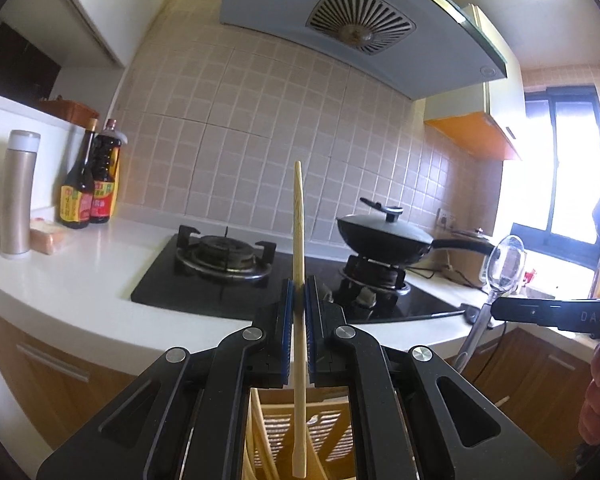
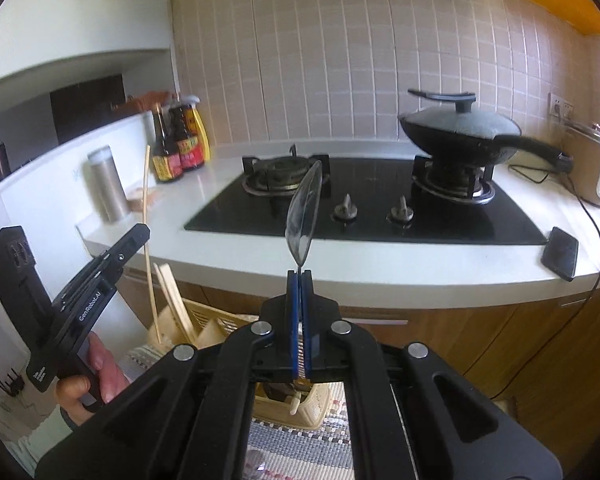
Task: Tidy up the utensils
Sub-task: 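Open both tools to drop the chopstick and spoon into the basket, then lower both open tools toward the remaining clear spoons on the rug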
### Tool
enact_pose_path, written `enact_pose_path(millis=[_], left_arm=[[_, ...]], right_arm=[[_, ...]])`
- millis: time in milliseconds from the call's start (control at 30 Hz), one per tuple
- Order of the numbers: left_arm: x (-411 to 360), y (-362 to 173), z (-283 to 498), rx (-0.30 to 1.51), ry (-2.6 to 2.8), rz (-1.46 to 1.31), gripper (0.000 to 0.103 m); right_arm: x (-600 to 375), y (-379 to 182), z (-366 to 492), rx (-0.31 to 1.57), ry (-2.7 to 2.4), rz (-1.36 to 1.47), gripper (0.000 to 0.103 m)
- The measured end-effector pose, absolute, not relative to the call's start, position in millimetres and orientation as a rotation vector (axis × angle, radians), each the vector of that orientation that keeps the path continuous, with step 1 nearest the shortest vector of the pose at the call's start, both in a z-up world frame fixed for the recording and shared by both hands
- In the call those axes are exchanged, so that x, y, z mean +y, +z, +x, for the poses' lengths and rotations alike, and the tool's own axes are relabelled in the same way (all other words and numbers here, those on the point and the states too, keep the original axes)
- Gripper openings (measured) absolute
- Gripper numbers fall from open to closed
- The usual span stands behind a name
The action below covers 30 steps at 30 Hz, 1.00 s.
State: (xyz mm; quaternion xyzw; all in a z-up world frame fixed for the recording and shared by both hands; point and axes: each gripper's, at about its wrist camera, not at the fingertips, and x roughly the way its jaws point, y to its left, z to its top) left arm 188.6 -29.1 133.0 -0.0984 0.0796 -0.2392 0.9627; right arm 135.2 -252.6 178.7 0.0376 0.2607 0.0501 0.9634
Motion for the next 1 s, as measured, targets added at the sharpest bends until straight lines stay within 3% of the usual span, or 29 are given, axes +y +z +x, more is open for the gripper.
enact_pose_path(millis=[333, 367, 433, 500, 633, 733, 1000], left_arm=[[-25.4, 105.4, 188.5, 0.153, -0.492, -0.185, 0.005], [-24.5, 104.4, 187.5, 0.155, -0.496, -0.187, 0.007], [-21.4, 103.2, 185.2, 0.177, -0.501, -0.187, 0.029], [-16.3, 103.1, 180.7, 0.188, -0.495, -0.194, 0.043], [0.0, 107.8, 165.5, 0.23, -0.497, -0.216, 0.054], [10.5, 114.4, 149.7, 0.25, -0.515, -0.222, 0.059], [17.2, 138.5, 102.7, 0.352, -0.571, -0.177, 0.06]], right_arm=[[-241.3, 143.5, 142.1, 0.576, 0.113, 0.027, 0.001], [-240.0, 142.7, 140.7, 0.583, 0.12, 0.024, 0.001], [-239.3, 141.2, 135.0, 0.593, 0.147, 0.036, 0.002], [-241.6, 140.4, 130.1, 0.604, 0.167, 0.053, 0.006], [-248.1, 140.8, 113.5, 0.604, 0.179, 0.093, 0.02], [-254.2, 142.5, 98.0, 0.591, 0.184, 0.127, 0.048], [-260.4, 153.9, 54.5, 0.602, 0.147, 0.194, 0.049]])
